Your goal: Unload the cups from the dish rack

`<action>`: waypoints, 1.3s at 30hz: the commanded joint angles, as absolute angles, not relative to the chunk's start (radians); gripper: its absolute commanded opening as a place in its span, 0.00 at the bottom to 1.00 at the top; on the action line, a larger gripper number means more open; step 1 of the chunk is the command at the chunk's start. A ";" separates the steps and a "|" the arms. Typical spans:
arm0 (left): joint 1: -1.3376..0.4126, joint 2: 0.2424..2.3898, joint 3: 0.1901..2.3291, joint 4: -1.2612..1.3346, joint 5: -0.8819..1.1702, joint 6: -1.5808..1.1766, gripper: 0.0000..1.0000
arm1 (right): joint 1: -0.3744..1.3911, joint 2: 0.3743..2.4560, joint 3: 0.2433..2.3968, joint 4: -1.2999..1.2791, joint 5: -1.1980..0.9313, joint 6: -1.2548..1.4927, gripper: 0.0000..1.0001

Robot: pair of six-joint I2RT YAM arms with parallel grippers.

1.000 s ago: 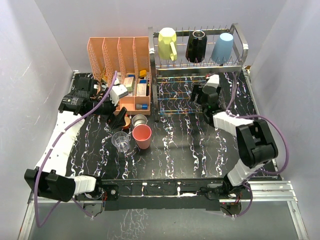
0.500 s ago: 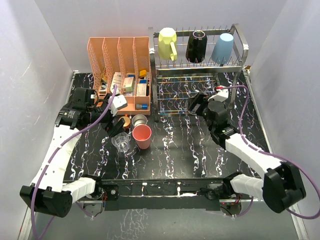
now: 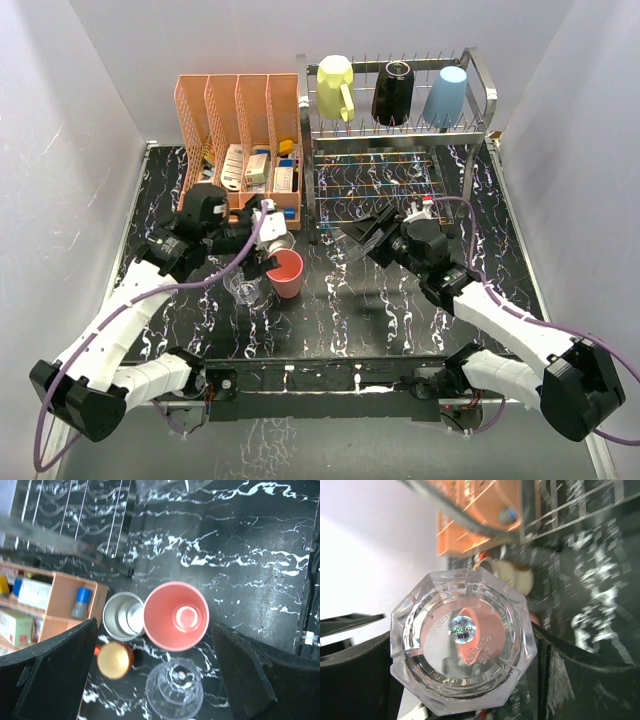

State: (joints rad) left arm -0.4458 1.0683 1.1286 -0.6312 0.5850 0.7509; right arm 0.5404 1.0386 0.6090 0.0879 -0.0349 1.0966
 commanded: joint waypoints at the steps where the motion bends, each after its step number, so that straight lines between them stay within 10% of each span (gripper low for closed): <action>1: -0.554 1.071 1.110 -0.481 0.530 0.769 0.94 | 0.567 1.038 0.598 0.294 -0.187 1.402 0.38; 18: -0.686 1.116 1.038 -0.084 0.419 0.364 0.77 | 0.650 1.114 0.509 0.692 -0.255 1.815 0.37; 29: -0.685 1.143 1.089 -0.099 0.433 0.192 0.32 | 0.735 1.157 0.514 0.766 -0.208 1.848 0.40; 34: -0.686 1.165 1.111 -0.148 0.473 0.182 0.00 | 0.744 1.163 0.508 0.755 -0.196 1.833 0.64; 37: -0.685 1.179 1.119 -0.179 0.433 0.202 0.00 | 0.744 1.123 0.491 0.695 -0.147 1.802 0.96; 39: -0.683 1.192 1.132 -0.200 0.402 0.214 0.00 | 0.738 1.067 0.474 0.593 -0.096 1.772 0.98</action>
State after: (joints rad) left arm -0.6830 1.1755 1.0698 -0.1646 0.4282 0.2596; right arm 0.7284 1.1587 0.4801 0.6479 -0.1749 1.8778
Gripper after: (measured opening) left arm 0.062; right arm 0.955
